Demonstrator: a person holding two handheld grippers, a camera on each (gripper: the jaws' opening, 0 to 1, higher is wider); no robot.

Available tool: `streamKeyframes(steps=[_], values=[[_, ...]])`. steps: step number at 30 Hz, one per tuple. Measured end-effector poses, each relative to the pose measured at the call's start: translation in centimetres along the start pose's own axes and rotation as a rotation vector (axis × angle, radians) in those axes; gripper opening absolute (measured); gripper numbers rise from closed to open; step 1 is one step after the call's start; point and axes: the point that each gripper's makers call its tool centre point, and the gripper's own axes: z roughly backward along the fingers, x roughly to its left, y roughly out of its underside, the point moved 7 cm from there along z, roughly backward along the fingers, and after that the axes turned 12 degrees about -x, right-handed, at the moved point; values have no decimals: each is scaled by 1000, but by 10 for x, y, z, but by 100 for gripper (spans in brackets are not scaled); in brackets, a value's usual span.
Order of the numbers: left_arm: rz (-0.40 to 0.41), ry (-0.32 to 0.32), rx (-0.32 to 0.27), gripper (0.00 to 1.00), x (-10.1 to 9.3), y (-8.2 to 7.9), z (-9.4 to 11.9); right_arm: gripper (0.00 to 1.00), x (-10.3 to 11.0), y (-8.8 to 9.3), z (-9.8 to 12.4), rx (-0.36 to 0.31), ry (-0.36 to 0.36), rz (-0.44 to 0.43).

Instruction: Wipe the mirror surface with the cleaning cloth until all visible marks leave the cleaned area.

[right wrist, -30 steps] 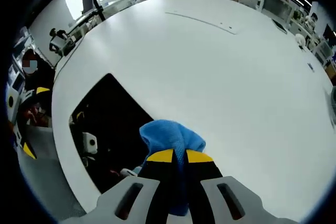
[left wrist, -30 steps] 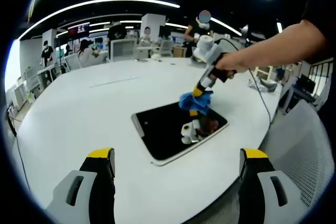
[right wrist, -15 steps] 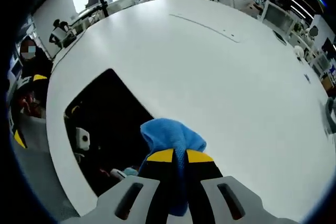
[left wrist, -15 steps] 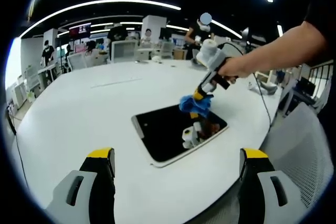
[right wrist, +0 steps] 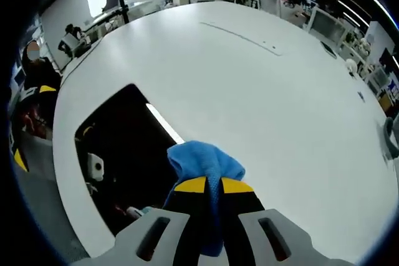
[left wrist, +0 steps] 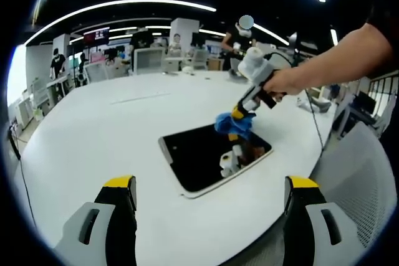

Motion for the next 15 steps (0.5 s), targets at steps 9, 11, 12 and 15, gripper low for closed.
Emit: streamKeyframes(steps=[9,11,12,15], values=[[4,2,5,99,-1,0,1,2,11,-25,13,-47,-18,25],[6,3,2,99,-1,0,1,2,8,-32,18,-58,-15,29],[7,3,2,99,-1,0,1,2,6,-36,20,-60,-11,29],[12,5,-6,99,0,-1,1,2,0,-41,26,-68,-2,31]])
